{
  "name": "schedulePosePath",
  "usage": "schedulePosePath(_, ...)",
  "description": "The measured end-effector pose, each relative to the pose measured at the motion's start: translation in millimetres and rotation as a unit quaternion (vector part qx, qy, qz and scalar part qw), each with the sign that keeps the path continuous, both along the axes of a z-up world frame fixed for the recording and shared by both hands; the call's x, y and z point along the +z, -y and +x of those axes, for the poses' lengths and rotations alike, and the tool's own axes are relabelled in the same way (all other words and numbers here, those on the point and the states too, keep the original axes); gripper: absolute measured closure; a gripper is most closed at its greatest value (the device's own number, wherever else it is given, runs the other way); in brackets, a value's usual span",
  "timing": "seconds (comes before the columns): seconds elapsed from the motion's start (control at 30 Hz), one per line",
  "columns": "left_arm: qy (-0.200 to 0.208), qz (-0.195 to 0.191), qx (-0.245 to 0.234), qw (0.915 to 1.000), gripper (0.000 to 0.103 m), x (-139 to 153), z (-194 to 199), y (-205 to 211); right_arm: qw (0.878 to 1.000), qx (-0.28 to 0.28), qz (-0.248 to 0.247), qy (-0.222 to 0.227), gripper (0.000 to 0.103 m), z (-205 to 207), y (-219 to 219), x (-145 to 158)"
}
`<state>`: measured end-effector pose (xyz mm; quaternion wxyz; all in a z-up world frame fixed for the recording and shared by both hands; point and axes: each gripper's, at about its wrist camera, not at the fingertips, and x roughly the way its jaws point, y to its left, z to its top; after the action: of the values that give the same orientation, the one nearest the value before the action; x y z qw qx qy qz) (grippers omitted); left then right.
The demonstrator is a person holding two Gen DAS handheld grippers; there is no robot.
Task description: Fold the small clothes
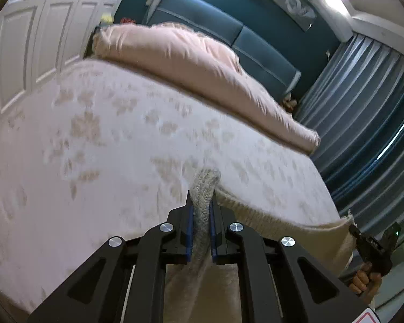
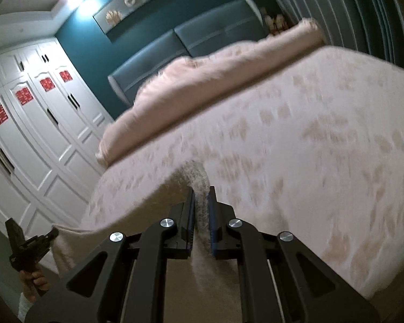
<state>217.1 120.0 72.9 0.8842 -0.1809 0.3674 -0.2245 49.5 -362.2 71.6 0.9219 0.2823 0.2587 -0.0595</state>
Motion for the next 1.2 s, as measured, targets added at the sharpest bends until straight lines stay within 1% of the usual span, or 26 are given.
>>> schedulePosePath(0.03, 0.002, 0.011, 0.007, 0.9999, 0.096, -0.8, 7.0, 1.5, 1.0, -0.004, -0.005, -0.004, 0.095, 8.5, 2.8, -2.4)
schedulePosePath(0.1, -0.012, 0.052, 0.011, 0.9985, 0.096, -20.8, 26.9, 12.6, 0.999, -0.012, -0.019, -0.038, 0.095, 33.9, 8.3, -25.5)
schedulePosePath(0.13, -0.024, 0.076, 0.01, 0.9967, 0.096, -35.8, 34.8, 19.6, 0.998, -0.013, -0.024, -0.064, 0.095, 46.5, 10.8, -42.1)
schedulePosePath(0.17, -0.045, 0.096, 0.007, 0.9943, 0.096, -56.0, 42.9, 27.5, 0.994, -0.017, -0.023, -0.106, 0.095, 64.1, 15.2, -72.8)
schedulePosePath(0.23, -0.091, 0.125, 0.009, 0.9879, 0.096, -100.5, 53.4, 34.4, 0.987, -0.014, -0.011, -0.157, 0.095, 81.1, 19.3, -111.9)
schedulePosePath(0.27, -0.112, 0.138, 0.014, 0.984, 0.096, -122.6, 56.5, 35.9, 0.982, -0.018, -0.007, -0.188, 0.095, 88.2, 22.3, -134.2)
schedulePosePath(0.3, -0.121, 0.143, 0.018, 0.9822, 0.096, -132.8, 57.0, 36.1, 0.978, -0.019, -0.007, -0.206, 0.094, 91.5, 24.0, -147.1)
schedulePosePath(0.33, -0.13, 0.148, 0.021, 0.9802, 0.094, -143.3, 58.3, 36.6, 0.977, -0.017, -0.005, -0.213, 0.094, 92.2, 24.9, -154.1)
schedulePosePath(0.37, -0.135, 0.146, 0.026, 0.9797, 0.092, -149.7, 58.5, 34.6, 0.977, -0.023, -0.003, -0.211, 0.091, 89.6, 26.3, -153.1)
schedulePosePath(0.43, -0.135, 0.133, 0.037, 0.9812, 0.085, -145.7, 57.1, 28.4, 0.981, -0.041, -0.015, -0.191, 0.089, 77.8, 26.2, -134.5)
schedulePosePath(0.5, -0.128, 0.121, 0.047, 0.9833, 0.085, -128.9, 49.6, 21.6, 0.983, -0.064, -0.049, -0.166, 0.088, 58.2, 17.7, -108.8)
schedulePosePath(0.57, -0.099, 0.131, 0.058, 0.9847, 0.082, -103.6, 31.3, 20.4, 0.987, -0.054, -0.06, -0.137, 0.086, 37.5, -1.0, -85.1)
schedulePosePath(0.6, -0.082, 0.131, 0.057, 0.9863, 0.081, -89.0, 17.4, 22.6, 0.988, -0.037, -0.06, -0.134, 0.086, 34.5, -11.7, -82.1)
schedulePosePath(0.63, -0.072, 0.123, 0.05, 0.9885, 0.076, -79.2, 5.4, 26.0, 0.989, -0.009, -0.057, -0.134, 0.086, 29.3, -29.6, -79.6)
schedulePosePath(0.7, -0.062, 0.085, 0.017, 0.9943, 0.07, -65.9, -25.2, 39.1, 0.986, 0.082, -0.046, -0.138, 0.086, 19.7, -87.7, -84.5)
schedulePosePath(0.73, -0.065, 0.071, -0.005, 0.9954, 0.067, -65.5, -41.5, 49.1, 0.981, 0.125, -0.035, -0.143, 0.086, 17.1, -115.1, -91.3)
schedulePosePath(0.77, -0.074, 0.063, -0.039, 0.9945, 0.066, -70.5, -61.7, 66.5, 0.974, 0.167, -0.022, -0.149, 0.086, 14.0, -142.5, -99.9)
schedulePosePath(0.83, -0.1, 0.069, -0.082, 0.9892, 0.066, -87.5, -89.5, 91.2, 0.963, 0.219, -0.014, -0.157, 0.087, 8.1, -180.3, -113.5)
schedulePosePath(0.87, -0.114, 0.085, -0.103, 0.9844, 0.066, -103.0, -104.7, 105.3, 0.957, 0.238, -0.023, -0.164, 0.087, 3.3, -199.9, -122.1)
schedulePosePath(0.9, -0.122, 0.102, -0.106, 0.9815, 0.066, -111.8, -111.2, 110.6, 0.953, 0.247, -0.031, -0.175, 0.087, 0.6, -208.9, -129.0)
schedulePosePath(0.97, -0.133, 0.149, -0.101, 0.9746, 0.066, -130.9, -123.5, 111.1, 0.949, 0.237, -0.058, -0.199, 0.091, -7.8, -207.8, -142.0)
schedulePosePath(1.03, -0.134, 0.185, -0.079, 0.9703, 0.066, -140.8, -129.6, 91.9, 0.95, 0.214, -0.054, -0.22, 0.093, -17.7, -184.5, -149.9)
schedulePosePath(1.07, -0.138, 0.193, -0.068, 0.969, 0.067, -143.1, -130.7, 82.3, 0.952, 0.191, -0.043, -0.234, 0.093, -27.3, -162.8, -154.3)
schedulePosePath(1.13, -0.144, 0.187, -0.057, 0.9701, 0.072, -145.3, -134.6, 60.9, 0.954, 0.136, -0.047, -0.265, 0.096, -44.4, -125.1, -160.8)
schedulePosePath(1.17, -0.148, 0.183, -0.049, 0.9705, 0.075, -146.9, -136.4, 49.2, 0.956, 0.117, -0.008, -0.27, 0.096, -56.2, -101.9, -164.7)
schedulePosePath(1.2, -0.15, 0.187, -0.043, 0.9699, 0.075, -147.5, -138.0, 43.1, 0.956, 0.09, 0.016, -0.277, 0.096, -64.5, -84.9, -165.2)
